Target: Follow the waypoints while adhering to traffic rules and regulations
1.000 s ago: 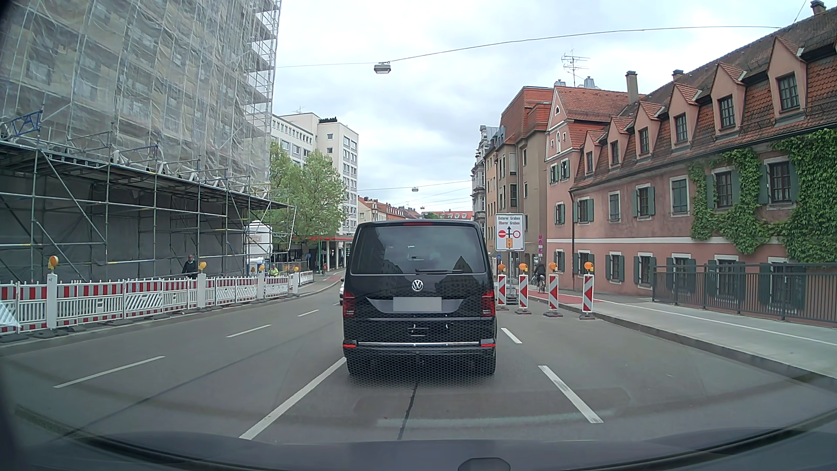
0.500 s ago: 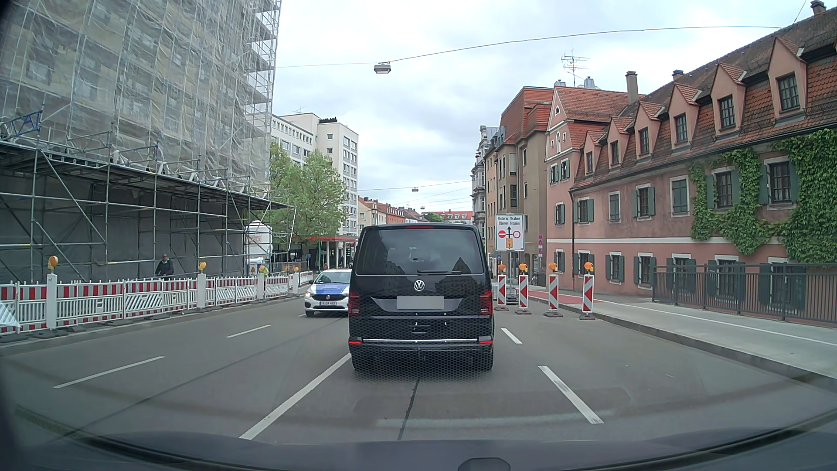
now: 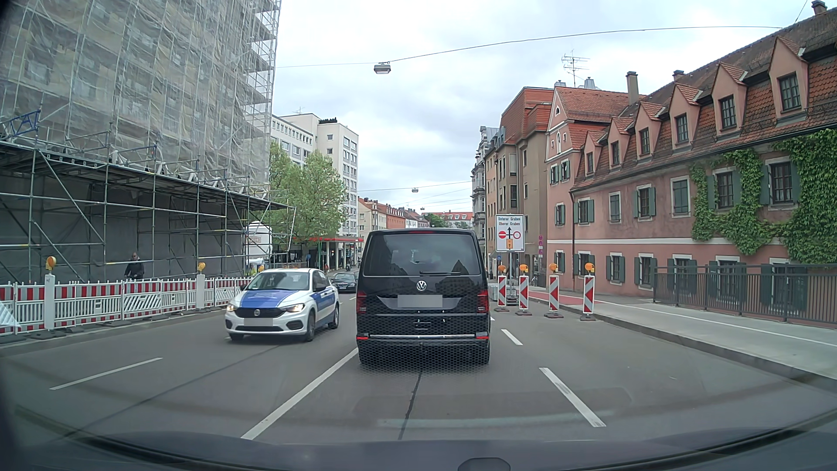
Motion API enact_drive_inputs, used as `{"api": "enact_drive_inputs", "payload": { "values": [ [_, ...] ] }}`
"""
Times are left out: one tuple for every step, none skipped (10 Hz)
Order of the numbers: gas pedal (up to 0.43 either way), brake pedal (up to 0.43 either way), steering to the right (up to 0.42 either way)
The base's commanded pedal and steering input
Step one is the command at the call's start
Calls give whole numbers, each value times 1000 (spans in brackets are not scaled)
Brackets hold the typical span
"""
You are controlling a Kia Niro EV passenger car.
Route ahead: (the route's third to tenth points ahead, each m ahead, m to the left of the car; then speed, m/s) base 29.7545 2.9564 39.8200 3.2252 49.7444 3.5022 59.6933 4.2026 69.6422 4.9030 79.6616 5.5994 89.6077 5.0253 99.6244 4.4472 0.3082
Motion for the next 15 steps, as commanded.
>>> {"api": "enact_drive_inputs", "payload": {
  "values": [
    [0,0,2],
    [0,0,2],
    [39,0,2],
    [79,0,2],
    [110,0,2],
    [130,0,2],
    [138,0,1],
    [157,0,0],
    [169,0,-1],
    [169,0,-4],
    [169,0,-6],
    [169,0,-7],
    [169,0,-8],
    [169,0,-8],
    [150,0,-12]
  ]
}}
